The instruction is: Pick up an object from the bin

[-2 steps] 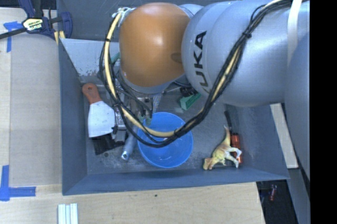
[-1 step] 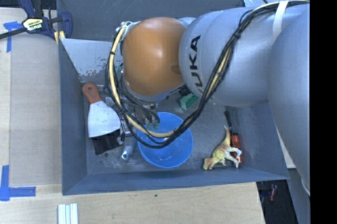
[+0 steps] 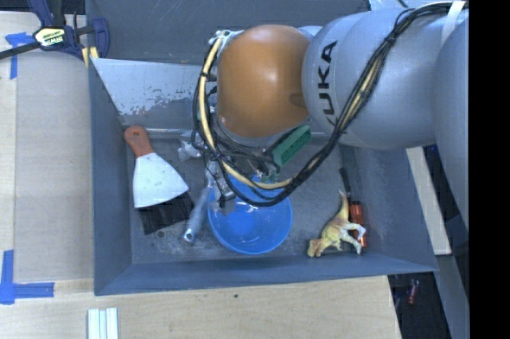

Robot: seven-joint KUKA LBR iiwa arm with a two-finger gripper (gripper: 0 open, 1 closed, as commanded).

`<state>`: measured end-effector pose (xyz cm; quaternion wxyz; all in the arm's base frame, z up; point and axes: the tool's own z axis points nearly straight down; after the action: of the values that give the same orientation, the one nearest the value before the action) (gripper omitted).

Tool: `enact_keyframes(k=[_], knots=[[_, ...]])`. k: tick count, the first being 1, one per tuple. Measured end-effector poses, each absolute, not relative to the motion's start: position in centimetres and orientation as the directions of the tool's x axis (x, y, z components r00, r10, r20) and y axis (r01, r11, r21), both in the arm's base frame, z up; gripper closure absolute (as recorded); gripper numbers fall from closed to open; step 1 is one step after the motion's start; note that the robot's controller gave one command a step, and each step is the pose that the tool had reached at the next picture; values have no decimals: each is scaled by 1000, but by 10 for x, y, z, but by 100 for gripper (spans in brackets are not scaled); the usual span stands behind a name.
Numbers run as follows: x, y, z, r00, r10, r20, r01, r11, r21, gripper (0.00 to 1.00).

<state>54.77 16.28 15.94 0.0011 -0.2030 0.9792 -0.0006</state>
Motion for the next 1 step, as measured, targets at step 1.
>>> enact_keyframes(k=[1], knots=[[563, 155, 123, -730, -683, -1, -683, 730, 0, 0]])
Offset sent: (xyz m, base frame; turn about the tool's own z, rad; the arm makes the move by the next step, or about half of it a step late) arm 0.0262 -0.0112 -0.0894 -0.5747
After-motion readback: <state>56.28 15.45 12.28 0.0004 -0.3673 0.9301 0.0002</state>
